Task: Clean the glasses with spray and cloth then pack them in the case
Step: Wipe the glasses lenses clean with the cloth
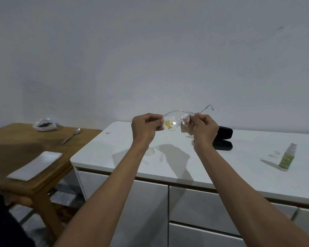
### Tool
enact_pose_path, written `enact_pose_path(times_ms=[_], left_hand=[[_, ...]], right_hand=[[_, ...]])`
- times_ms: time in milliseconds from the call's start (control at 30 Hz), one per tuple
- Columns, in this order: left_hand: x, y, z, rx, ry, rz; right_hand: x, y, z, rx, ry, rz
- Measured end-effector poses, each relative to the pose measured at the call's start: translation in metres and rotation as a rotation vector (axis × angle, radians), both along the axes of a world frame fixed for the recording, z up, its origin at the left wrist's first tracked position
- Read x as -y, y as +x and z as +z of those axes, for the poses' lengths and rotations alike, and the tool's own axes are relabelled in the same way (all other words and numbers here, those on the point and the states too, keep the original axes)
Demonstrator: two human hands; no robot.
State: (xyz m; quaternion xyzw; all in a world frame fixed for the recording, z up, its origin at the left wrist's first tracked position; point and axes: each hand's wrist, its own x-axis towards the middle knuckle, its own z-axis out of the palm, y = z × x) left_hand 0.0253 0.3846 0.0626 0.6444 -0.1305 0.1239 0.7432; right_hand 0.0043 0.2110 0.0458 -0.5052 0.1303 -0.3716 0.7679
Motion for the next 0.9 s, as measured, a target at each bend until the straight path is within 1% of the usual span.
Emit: enact_pose_path(times_ms=[100, 233, 333, 500, 667, 733, 800, 900], left_hand=[[0.009, -0.003, 0.003, -0.003, -0.036, -0.020], [0.020, -0.006, 0.003, 0.004, -0.070, -0.025], [0.018, -0.003, 0.004, 0.003, -0.085, -0.022], [0.003, 0.009, 0.004, -0.030, -0.086, -0.001], [-0.013, 0.014, 0.007, -0.044, -0.034, -0.031], [-0.018, 0.013, 0.005, -0.047, -0.011, -0.033], [-0.020, 0.012, 0.002, -0.059, 0.009, -0.035], [-0.021, 0.010, -0.002, -0.074, 0.026, -0.032]], right_hand=[[-0.006, 0.008, 0.006, 0.059, 0.185, -0.006], [-0.011, 0.019, 0.009, 0.091, 0.273, 0.001], [-0.008, 0.016, 0.008, 0.061, 0.143, 0.062], [0.006, -0.003, 0.009, 0.021, -0.209, 0.245], [0.021, -0.018, 0.002, -0.013, -0.378, 0.458], [0.023, -0.022, 0.001, -0.024, -0.421, 0.505], [0.024, -0.025, -0.002, -0.039, -0.405, 0.489], [0.022, -0.024, -0.007, -0.073, -0.350, 0.343]])
